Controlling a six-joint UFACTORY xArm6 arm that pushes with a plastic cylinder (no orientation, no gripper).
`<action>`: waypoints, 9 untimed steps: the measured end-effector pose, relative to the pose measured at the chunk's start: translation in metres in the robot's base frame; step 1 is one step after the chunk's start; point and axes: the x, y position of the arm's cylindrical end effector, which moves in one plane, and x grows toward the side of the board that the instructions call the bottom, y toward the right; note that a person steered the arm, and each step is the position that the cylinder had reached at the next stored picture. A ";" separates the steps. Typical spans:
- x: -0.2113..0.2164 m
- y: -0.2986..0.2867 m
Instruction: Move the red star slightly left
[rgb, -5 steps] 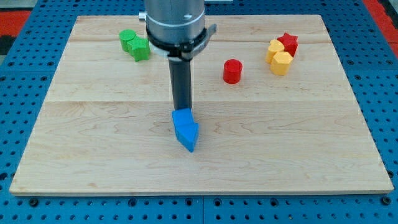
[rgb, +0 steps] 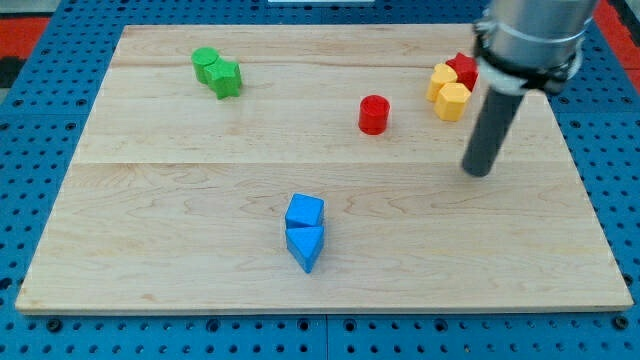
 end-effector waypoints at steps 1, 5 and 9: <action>-0.052 0.036; -0.156 0.019; -0.178 -0.096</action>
